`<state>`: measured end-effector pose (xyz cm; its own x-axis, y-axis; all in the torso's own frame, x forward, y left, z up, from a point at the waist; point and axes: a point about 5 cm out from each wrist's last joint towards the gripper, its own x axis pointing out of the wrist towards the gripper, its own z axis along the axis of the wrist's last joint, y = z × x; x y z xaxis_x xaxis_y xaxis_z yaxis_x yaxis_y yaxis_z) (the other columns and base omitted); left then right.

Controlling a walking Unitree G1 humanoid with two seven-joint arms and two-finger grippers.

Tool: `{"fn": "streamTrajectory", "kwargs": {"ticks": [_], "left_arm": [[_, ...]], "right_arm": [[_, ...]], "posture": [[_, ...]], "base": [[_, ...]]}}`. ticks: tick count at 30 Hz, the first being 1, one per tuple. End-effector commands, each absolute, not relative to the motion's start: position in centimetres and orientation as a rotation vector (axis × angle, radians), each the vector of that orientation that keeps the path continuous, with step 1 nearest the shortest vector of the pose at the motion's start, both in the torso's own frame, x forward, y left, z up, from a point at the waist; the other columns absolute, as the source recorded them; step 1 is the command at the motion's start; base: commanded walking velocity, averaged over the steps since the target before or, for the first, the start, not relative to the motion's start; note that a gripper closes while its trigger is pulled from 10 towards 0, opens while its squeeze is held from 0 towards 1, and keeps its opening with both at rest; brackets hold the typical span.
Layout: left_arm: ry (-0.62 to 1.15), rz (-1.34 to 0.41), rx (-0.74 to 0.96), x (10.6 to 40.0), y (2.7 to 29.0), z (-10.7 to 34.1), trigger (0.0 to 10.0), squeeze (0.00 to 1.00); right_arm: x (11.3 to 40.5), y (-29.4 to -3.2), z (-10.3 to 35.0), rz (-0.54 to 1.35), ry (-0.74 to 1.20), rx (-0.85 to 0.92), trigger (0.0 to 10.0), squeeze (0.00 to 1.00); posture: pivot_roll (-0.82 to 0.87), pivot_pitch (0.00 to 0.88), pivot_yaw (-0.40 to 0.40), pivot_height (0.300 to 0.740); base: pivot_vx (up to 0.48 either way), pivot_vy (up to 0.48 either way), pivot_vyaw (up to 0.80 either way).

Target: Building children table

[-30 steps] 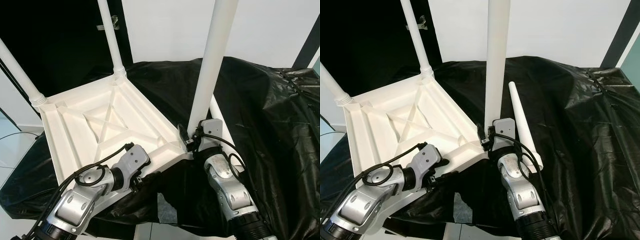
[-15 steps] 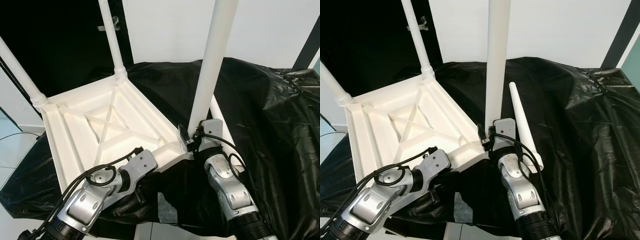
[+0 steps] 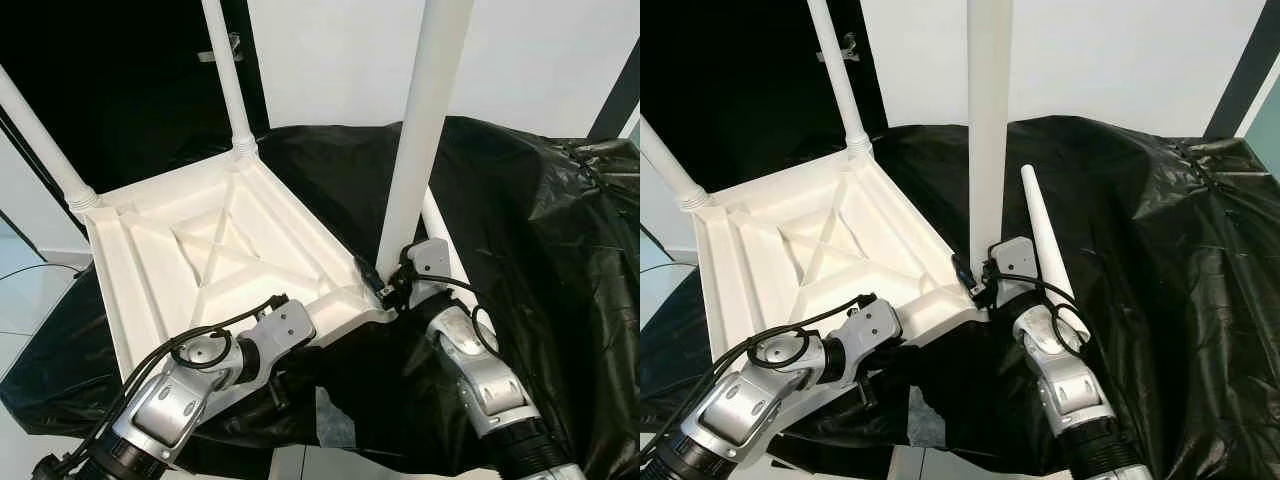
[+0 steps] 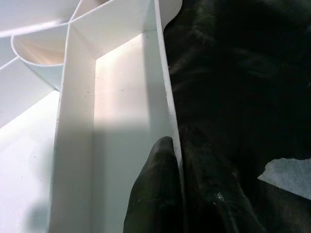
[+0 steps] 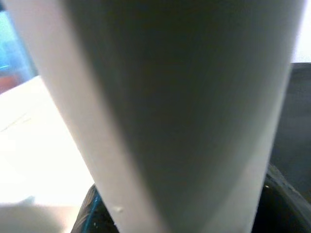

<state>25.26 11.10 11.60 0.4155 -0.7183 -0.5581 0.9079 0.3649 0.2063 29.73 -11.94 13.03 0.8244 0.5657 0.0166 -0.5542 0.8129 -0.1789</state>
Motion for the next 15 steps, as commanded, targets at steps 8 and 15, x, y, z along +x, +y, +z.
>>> {"fn": "streamTrajectory", "kwargs": {"ticks": [8, 15], "left_arm": [[0.392, -1.057, 0.619, 26.5, 12.4, 12.6, 0.0, 0.00], [0.389, -1.062, 0.610, 26.6, 12.7, 12.8, 0.0, 0.00]], "right_arm": [[29.7, -15.6, 9.9, 0.772, 0.122, -0.167, 10.0, 0.00], [29.4, -15.7, 10.0, 0.926, 0.156, -0.131, 10.0, 0.00]], "posture": [[0.04, 0.000, 0.068, 0.740], [0.05, 0.000, 0.079, 0.740]], "base": [[0.000, 0.000, 0.00], [0.000, 0.000, 0.00]]}}
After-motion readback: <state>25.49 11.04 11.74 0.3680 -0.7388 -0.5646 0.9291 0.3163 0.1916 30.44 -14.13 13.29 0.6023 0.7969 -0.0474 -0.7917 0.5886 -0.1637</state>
